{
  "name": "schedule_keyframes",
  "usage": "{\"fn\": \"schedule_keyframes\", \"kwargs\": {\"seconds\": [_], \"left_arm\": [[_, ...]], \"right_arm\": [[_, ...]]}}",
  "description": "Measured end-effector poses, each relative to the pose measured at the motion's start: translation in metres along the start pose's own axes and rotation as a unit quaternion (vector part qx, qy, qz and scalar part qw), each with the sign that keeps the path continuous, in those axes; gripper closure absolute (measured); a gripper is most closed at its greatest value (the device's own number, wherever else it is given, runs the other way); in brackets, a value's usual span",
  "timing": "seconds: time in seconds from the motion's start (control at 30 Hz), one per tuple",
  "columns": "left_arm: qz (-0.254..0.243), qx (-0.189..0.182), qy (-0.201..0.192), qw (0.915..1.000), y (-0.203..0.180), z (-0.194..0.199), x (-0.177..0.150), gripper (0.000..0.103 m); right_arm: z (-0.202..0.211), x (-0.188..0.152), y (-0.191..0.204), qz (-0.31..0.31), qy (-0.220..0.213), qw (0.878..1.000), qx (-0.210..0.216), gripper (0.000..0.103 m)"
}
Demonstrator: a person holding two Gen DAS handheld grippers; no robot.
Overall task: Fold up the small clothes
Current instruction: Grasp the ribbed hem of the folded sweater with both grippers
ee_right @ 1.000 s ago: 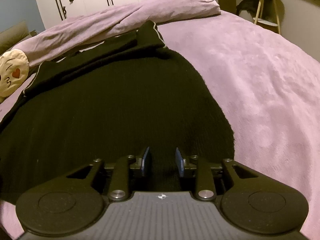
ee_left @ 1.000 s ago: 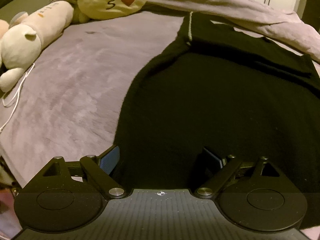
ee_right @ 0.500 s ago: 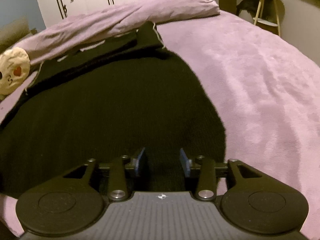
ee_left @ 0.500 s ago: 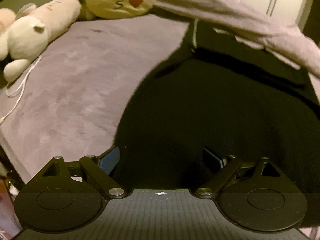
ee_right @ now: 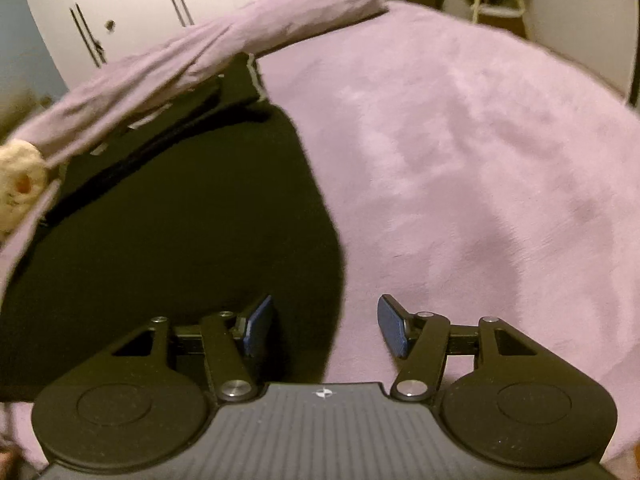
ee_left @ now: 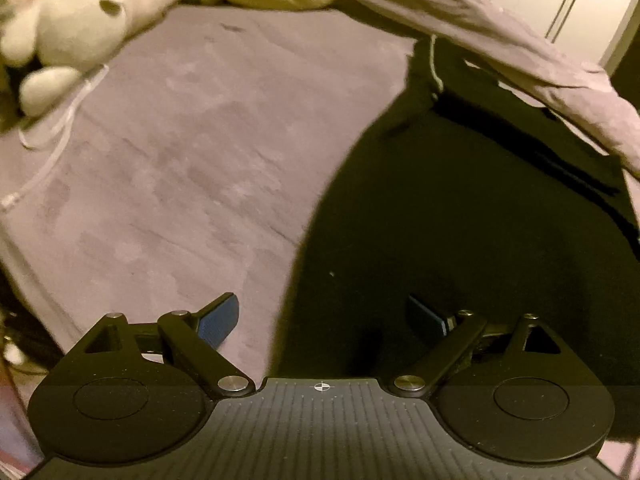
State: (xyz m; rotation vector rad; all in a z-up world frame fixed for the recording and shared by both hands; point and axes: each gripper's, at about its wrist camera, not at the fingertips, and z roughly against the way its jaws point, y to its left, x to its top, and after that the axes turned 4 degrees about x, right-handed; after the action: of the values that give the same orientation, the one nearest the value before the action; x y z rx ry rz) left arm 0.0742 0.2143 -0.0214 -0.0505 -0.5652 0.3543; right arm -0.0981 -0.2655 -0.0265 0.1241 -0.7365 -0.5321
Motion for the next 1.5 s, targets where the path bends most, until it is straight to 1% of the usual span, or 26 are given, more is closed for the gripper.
{"fn": "schedule_keyframes", "kwargs": {"seconds": [0.03, 0.07, 0.1, 0.2, 0.23, 0.27, 0.3, 0.33, 0.37, 0.4, 0.47, 0.57, 0.63, 0.67, 0.73, 0.8, 0.87, 0.97, 1.0, 1.03, 1.1, 1.17, 1.3, 1.4, 1.47, 1.5], "left_arm": [[0.005, -0.012, 0.008, 0.9999, 0.0, -0.003, 0.0, 0.011], [0.01, -0.022, 0.015, 0.9996, 0.0, -0.006, 0.0, 0.016], [0.017, -0.03, 0.022, 0.9992, 0.001, -0.009, 0.001, 0.018], [0.036, -0.049, 0.04, 0.9973, 0.002, -0.018, 0.002, 0.031], [0.039, -0.049, 0.045, 0.997, 0.003, -0.021, 0.002, 0.033], [0.037, -0.046, 0.048, 0.9971, 0.002, -0.022, 0.003, 0.038], [0.029, -0.045, 0.049, 0.9974, 0.001, -0.023, 0.003, 0.044], [0.019, -0.045, 0.049, 0.9976, -0.001, -0.023, 0.004, 0.047], [0.009, -0.046, 0.05, 0.9976, -0.002, -0.023, 0.005, 0.052], [-0.001, -0.05, 0.051, 0.9975, -0.003, -0.023, 0.006, 0.061], [-0.013, -0.057, 0.055, 0.9968, -0.005, -0.024, 0.007, 0.072], [-0.028, -0.065, 0.056, 0.9959, -0.006, -0.023, 0.009, 0.073], [-0.033, -0.067, 0.058, 0.9955, -0.006, -0.024, 0.009, 0.07], [-0.035, -0.069, 0.059, 0.9953, -0.006, -0.025, 0.009, 0.067], [-0.038, -0.075, 0.061, 0.9946, -0.008, -0.025, 0.008, 0.06], [-0.046, -0.076, 0.06, 0.9942, -0.013, -0.027, 0.01, 0.053], [-0.053, -0.075, 0.061, 0.9939, -0.017, -0.028, 0.009, 0.049], [-0.058, -0.074, 0.062, 0.9936, -0.021, -0.031, 0.01, 0.048], [-0.059, -0.073, 0.062, 0.9937, -0.021, -0.031, 0.01, 0.05], [-0.062, -0.073, 0.06, 0.9935, -0.022, -0.031, 0.01, 0.055], [-0.074, -0.068, 0.059, 0.9932, -0.022, -0.03, 0.01, 0.078], [-0.073, -0.075, 0.061, 0.9927, -0.017, -0.027, 0.011, 0.086], [-0.048, -0.106, 0.071, 0.9906, -0.006, -0.024, 0.015, 0.089], [-0.057, -0.102, 0.081, 0.9899, -0.007, -0.029, 0.016, 0.087], [-0.071, -0.098, 0.089, 0.9886, -0.01, -0.031, 0.016, 0.087], [-0.074, -0.102, 0.092, 0.9877, -0.011, -0.03, 0.018, 0.09]], "right_arm": [[-0.002, 0.001, -0.001, -0.002, -0.001, 1.0, 0.011, 0.045], [-0.005, 0.002, -0.002, -0.002, -0.001, 1.0, 0.017, 0.045], [-0.008, 0.004, -0.002, -0.001, 0.001, 1.0, 0.017, 0.045], [-0.016, 0.007, 0.0, -0.001, 0.005, 1.0, 0.022, 0.048], [-0.019, 0.009, 0.0, -0.001, 0.007, 1.0, 0.024, 0.054], [-0.021, 0.01, 0.001, 0.001, 0.01, 1.0, 0.023, 0.058], [-0.022, 0.01, 0.002, 0.003, 0.013, 1.0, 0.022, 0.065], [-0.023, 0.011, 0.001, 0.006, 0.014, 1.0, 0.023, 0.072], [-0.023, 0.011, 0.001, 0.01, 0.016, 0.999, 0.028, 0.076], [-0.023, 0.012, 0.0, 0.01, 0.016, 0.999, 0.033, 0.08], [-0.02, 0.012, -0.002, 0.008, 0.015, 0.999, 0.044, 0.082], [-0.015, 0.015, -0.006, 0.008, 0.009, 0.998, 0.055, 0.08], [-0.016, 0.02, -0.01, 0.007, 0.006, 0.998, 0.055, 0.077], [-0.017, 0.022, -0.011, 0.008, 0.005, 0.998, 0.058, 0.076], [-0.018, 0.026, -0.013, 0.013, -0.001, 0.998, 0.056, 0.06], [-0.021, 0.031, -0.013, 0.022, -0.006, 0.998, 0.053, 0.054], [-0.028, 0.035, -0.017, 0.02, -0.002, 0.998, 0.056, 0.054], [-0.037, 0.037, -0.017, 0.018, 0.003, 0.998, 0.068, 0.053], [-0.038, 0.037, -0.017, 0.019, 0.007, 0.997, 0.074, 0.054], [-0.038, 0.037, -0.017, 0.019, 0.011, 0.996, 0.081, 0.067], [-0.038, 0.035, -0.018, 0.015, 0.031, 0.995, 0.094, 0.083], [-0.036, 0.032, -0.018, 0.027, 0.036, 0.994, 0.098, 0.083], [-0.034, 0.028, -0.017, 0.04, 0.06, 0.992, 0.102, 0.081], [-0.037, 0.032, -0.013, 0.053, 0.076, 0.991, 0.099, 0.081], [-0.038, 0.037, -0.009, 0.059, 0.084, 0.989, 0.107, 0.085], [-0.037, 0.04, -0.008, 0.057, 0.086, 0.988, 0.119, 0.088]]}}
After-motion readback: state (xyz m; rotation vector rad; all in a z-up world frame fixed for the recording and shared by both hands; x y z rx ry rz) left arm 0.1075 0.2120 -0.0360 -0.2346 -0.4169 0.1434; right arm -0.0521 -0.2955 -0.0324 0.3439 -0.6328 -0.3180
